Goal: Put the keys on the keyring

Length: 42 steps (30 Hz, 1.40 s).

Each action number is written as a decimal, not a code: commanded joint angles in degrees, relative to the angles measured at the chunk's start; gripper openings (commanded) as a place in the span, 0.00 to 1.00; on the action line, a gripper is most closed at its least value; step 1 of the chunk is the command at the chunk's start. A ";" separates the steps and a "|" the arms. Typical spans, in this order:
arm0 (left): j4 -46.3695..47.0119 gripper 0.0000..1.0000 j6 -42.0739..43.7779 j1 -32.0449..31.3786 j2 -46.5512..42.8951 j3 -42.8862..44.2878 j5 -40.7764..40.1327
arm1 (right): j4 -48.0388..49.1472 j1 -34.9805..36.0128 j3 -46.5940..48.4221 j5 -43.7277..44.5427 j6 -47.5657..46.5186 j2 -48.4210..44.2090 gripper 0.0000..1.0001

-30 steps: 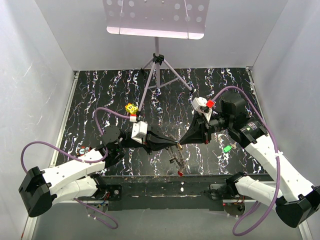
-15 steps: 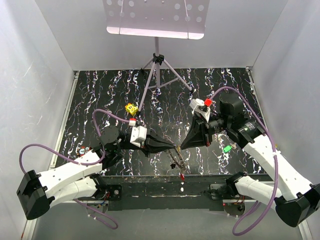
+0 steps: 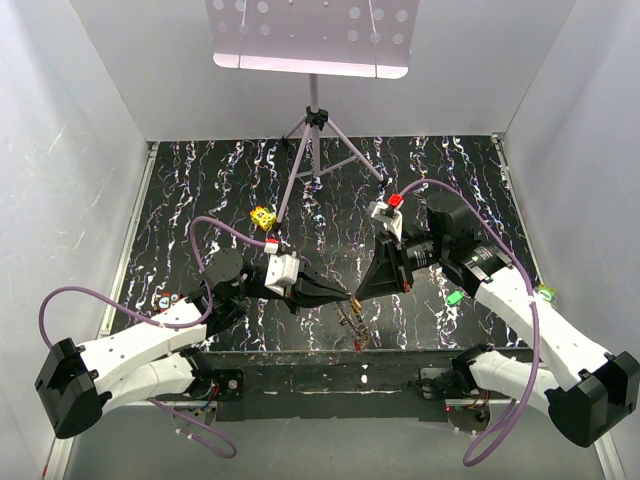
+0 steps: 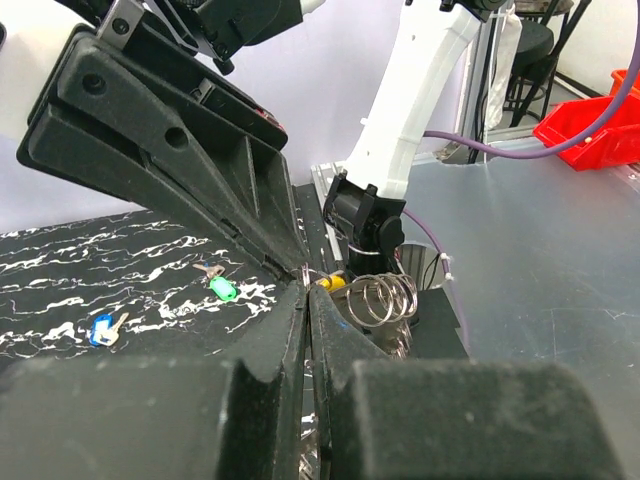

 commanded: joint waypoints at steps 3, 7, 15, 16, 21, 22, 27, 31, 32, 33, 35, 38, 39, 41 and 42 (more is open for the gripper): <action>2.01 0.00 0.37 0.15 0.15 3.20 2.61 | 3.09 0.27 -1.05 3.96 4.27 0.80 0.01; 1.39 0.00 0.80 0.15 0.50 3.29 3.05 | 1.69 0.27 -0.88 4.40 4.09 1.07 0.01; -1.77 0.00 2.73 0.15 -0.20 3.56 2.18 | -3.93 0.27 0.17 4.31 -2.40 0.19 0.01; -2.03 0.00 2.91 0.24 -0.64 3.21 1.56 | -6.64 0.19 0.87 4.83 -6.33 -0.42 0.01; -1.68 0.00 2.48 0.42 -2.14 2.23 0.15 | -12.98 -0.60 5.09 5.63 -22.94 -3.67 0.42; -1.51 0.00 2.21 0.42 -2.23 2.15 0.15 | -13.08 -0.69 5.62 5.72 -25.59 -4.29 0.47; 1.04 0.00 0.46 0.33 -1.61 1.45 -0.82 | -8.71 -0.69 5.72 2.03 -32.91 -6.14 0.52; 3.23 0.00 -1.13 0.33 -0.64 1.27 -1.70 | -3.33 0.09 5.36 2.02 -31.42 -5.00 0.52; 3.59 0.00 -1.30 0.42 -0.56 1.18 -1.96 | -3.06 0.44 5.45 1.94 -31.42 -4.65 0.52; 4.03 0.00 -1.65 0.42 -0.56 1.09 -2.48 | -3.06 1.06 5.45 2.20 -31.50 -4.56 0.52; 4.99 0.00 -2.18 0.33 -0.64 0.57 -3.01 | -3.15 2.11 5.28 2.64 -31.42 -4.03 0.49; 5.26 0.00 -2.54 0.33 -0.64 0.39 -3.19 | -2.71 2.82 5.19 3.69 -30.72 -3.77 0.46; 5.35 0.00 -2.62 0.33 -0.73 0.30 -3.37 | -2.19 2.91 5.01 3.61 -30.19 -3.68 0.45; 5.44 0.00 -2.71 0.33 -0.73 0.13 -3.63 | -1.57 3.00 5.01 3.61 -29.14 -3.50 0.43; 5.52 0.00 -2.71 0.33 -0.73 0.13 -3.81 | -1.39 3.26 5.10 3.52 -28.96 -3.59 0.41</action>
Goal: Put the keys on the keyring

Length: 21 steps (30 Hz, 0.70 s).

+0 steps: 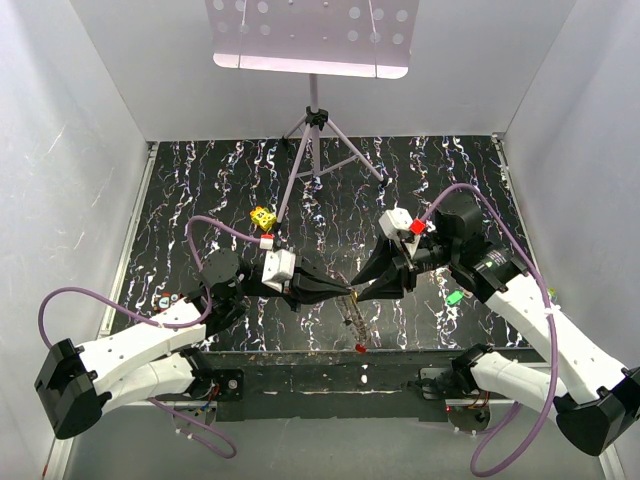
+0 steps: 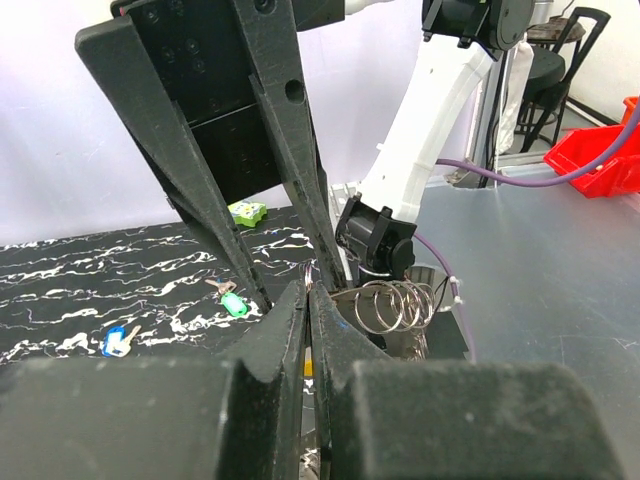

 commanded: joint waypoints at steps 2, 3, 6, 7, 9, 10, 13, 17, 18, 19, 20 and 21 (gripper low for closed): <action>3.19 0.00 -0.57 0.16 -0.78 -0.68 -2.19 | 4.44 0.90 1.14 0.00 1.78 0.15 0.39; 3.19 0.00 -0.57 0.16 -0.69 -0.77 -2.37 | 4.79 0.90 1.32 0.00 2.30 0.15 0.38; 3.54 0.00 -0.66 0.16 -0.51 -0.77 -2.72 | 5.94 0.99 1.41 0.53 3.71 0.24 0.35; 3.80 0.00 -0.92 0.07 -0.34 -0.95 -2.72 | 6.20 1.08 1.32 0.70 3.97 0.24 0.34; 4.06 0.00 -1.18 0.16 -0.25 -0.95 -2.89 | 6.20 1.34 0.97 1.32 4.15 0.24 0.29; 4.24 0.00 -1.18 0.16 -0.25 -0.95 -2.98 | 6.20 1.60 0.62 1.67 4.24 0.15 0.28; 4.50 0.00 -1.36 0.16 -0.51 -1.03 -3.42 | 6.20 1.96 -0.17 2.20 4.24 0.15 0.14; 4.50 0.00 -1.71 0.16 -0.86 -1.39 -4.12 | 4.98 2.13 0.35 3.07 3.89 0.15 0.01; 4.59 0.00 -1.89 0.16 -0.86 -1.56 -4.30 | 4.28 2.04 0.79 3.77 3.63 0.15 0.01; 4.59 0.00 -2.15 0.16 -0.86 -1.65 -4.65 | 3.49 2.13 1.23 4.74 3.36 0.06 0.01; 4.50 0.00 -2.50 0.16 -0.95 -1.65 -4.91 | 2.35 2.13 1.84 5.62 2.84 0.15 0.01; 4.07 0.04 -2.94 0.07 -1.04 -1.65 -5.44 | 1.12 2.04 2.19 6.41 2.14 0.15 0.01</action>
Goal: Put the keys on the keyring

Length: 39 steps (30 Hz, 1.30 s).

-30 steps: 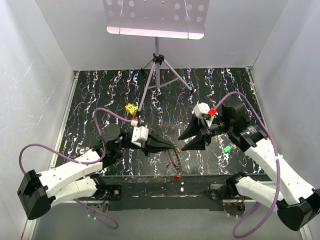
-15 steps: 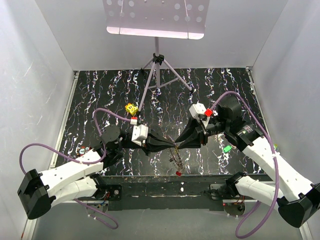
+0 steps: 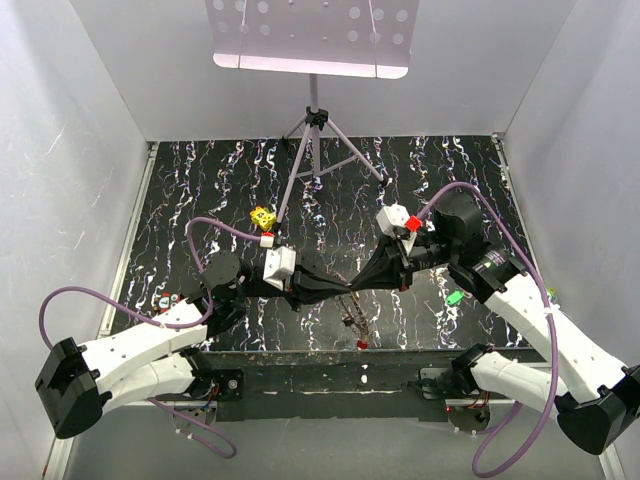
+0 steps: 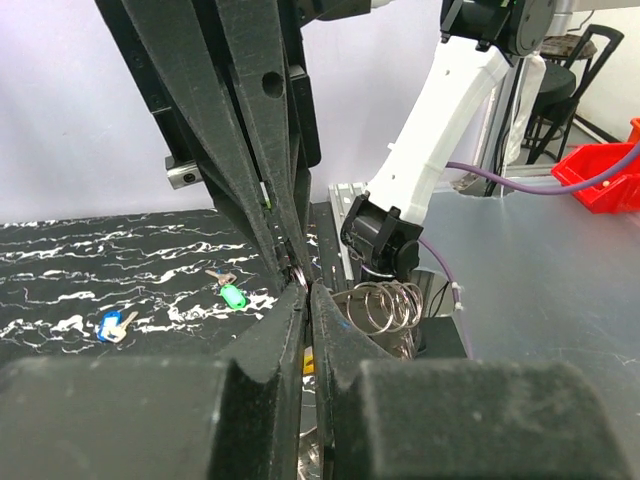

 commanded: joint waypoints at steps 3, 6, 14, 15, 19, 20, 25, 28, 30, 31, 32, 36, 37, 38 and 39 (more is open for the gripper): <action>-1.40 0.32 -1.33 0.13 -2.42 0.18 -5.29 | -7.10 0.73 4.08 4.52 -4.23 0.10 0.01; -8.95 0.51 -0.63 0.13 -4.18 1.59 -8.02 | -14.12 0.65 6.45 5.84 -9.50 0.63 0.01; -36.83 0.59 9.99 0.22 -1.73 13.88 -10.85 | -42.25 0.65 19.02 13.57 -31.39 7.04 0.01; -36.84 0.59 10.88 0.22 -0.85 14.59 -9.62 | -43.32 0.73 19.81 14.27 -32.10 7.74 0.01; -32.72 0.58 11.24 0.13 0.74 14.69 -6.80 | -44.91 0.73 21.31 17.79 -32.99 9.07 0.01; -32.01 0.57 11.07 0.22 1.18 14.69 -6.62 | -44.82 0.73 21.40 18.14 -33.07 9.07 0.01; -31.22 0.50 9.66 0.13 5.04 16.79 -5.48 | -43.77 0.73 21.40 19.55 -31.59 9.25 0.01; -29.02 0.47 8.60 0.13 6.54 16.80 -4.78 | -42.63 0.73 21.31 20.25 -30.35 9.42 0.01; -28.14 0.46 7.04 0.05 7.33 16.80 -4.42 | -42.10 0.73 21.23 20.43 -29.48 9.51 0.01; -27.88 0.44 6.76 -0.04 7.59 16.97 -4.25 | -41.92 0.65 21.23 20.43 -29.21 9.60 0.01; -27.61 0.43 6.41 0.05 7.77 17.15 -4.16 | -41.83 0.73 21.31 20.43 -29.12 9.60 0.01; -26.38 0.40 5.53 -0.04 8.56 17.06 -3.46 | -41.30 0.73 21.31 20.43 -28.33 9.69 0.01; -25.86 0.38 5.00 -0.04 8.82 16.89 -3.11 | -41.04 0.73 21.31 20.52 -27.98 9.77 0.01; -25.24 0.38 4.56 -0.04 9.09 16.63 -2.76 | -40.95 0.73 21.31 20.52 -27.89 9.77 0.01; -24.80 0.38 4.30 -0.13 9.44 16.62 -2.58 | -40.87 0.65 21.31 20.43 -27.72 9.86 0.01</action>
